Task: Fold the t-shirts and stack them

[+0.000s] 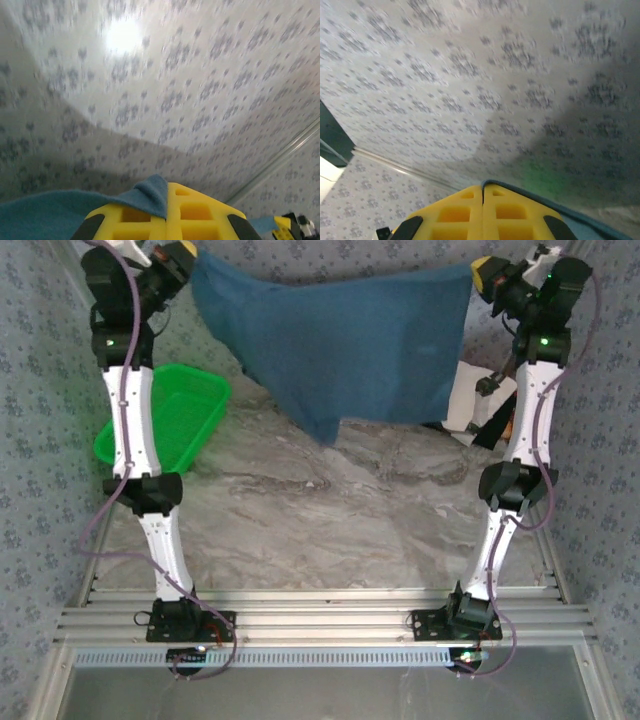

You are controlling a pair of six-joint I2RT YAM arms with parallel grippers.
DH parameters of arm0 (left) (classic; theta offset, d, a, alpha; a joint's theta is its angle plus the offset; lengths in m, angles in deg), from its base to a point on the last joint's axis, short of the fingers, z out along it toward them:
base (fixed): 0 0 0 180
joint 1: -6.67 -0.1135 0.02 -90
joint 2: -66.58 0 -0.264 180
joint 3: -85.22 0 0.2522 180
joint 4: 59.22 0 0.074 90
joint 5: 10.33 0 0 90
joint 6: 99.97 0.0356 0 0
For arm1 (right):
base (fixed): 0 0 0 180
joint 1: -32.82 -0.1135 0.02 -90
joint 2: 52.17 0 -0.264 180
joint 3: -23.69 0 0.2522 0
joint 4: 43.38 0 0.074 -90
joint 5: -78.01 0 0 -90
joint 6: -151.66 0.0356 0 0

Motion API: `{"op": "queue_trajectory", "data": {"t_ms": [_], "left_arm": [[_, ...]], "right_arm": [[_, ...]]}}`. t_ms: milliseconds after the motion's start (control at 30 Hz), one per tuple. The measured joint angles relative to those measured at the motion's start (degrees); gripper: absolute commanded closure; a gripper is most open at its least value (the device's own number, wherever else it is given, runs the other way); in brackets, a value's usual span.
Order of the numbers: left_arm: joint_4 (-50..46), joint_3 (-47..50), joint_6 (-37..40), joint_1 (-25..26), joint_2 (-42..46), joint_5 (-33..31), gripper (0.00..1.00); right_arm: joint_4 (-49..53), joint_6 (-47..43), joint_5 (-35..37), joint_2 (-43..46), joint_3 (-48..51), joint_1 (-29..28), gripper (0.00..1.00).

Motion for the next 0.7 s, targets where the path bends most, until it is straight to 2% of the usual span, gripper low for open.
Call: {"op": "queue_trajectory", "data": {"t_ms": [200, 300, 367, 533, 600, 667, 700], "left_arm": [[5.01, -0.92, 0.66, -2.91, 0.42, 2.05, 1.00], [3.13, -1.01, 3.78, -2.99, 0.90, 4.66, 1.00], [-1.16, -1.09, 6.97, -2.82, 1.51, 6.05, 1.00], [-22.21, -1.20, 20.74, 0.55, 3.67, 4.13, 1.00], [-27.58, 4.83, 24.81, 3.04, 6.78, 2.27, 1.00], [-29.03, 19.80, 28.28, 6.38, 13.42, -1.29, 1.00], [-27.82, 31.21, 29.14, 7.98, 18.43, -2.95, 1.00]], "right_arm": [[-4.81, 2.45, -1.90, 0.02, 0.37, 3.08, 1.00], [-5.01, 1.09, -3.69, 2.49, 5.66, 4.02, 1.00], [-4.33, -1.31, -4.79, 6.03, 12.83, 4.42, 1.00], [-0.83, -11.15, -6.62, 19.89, 40.17, 4.48, 1.00], [1.46, -15.80, -6.62, 26.01, 52.41, 4.50, 1.00], [3.39, -20.11, -6.47, 31.89, 64.41, 4.55, 1.00], [4.79, -22.38, -6.19, 34.60, 70.42, 4.61, 1.00]]}}
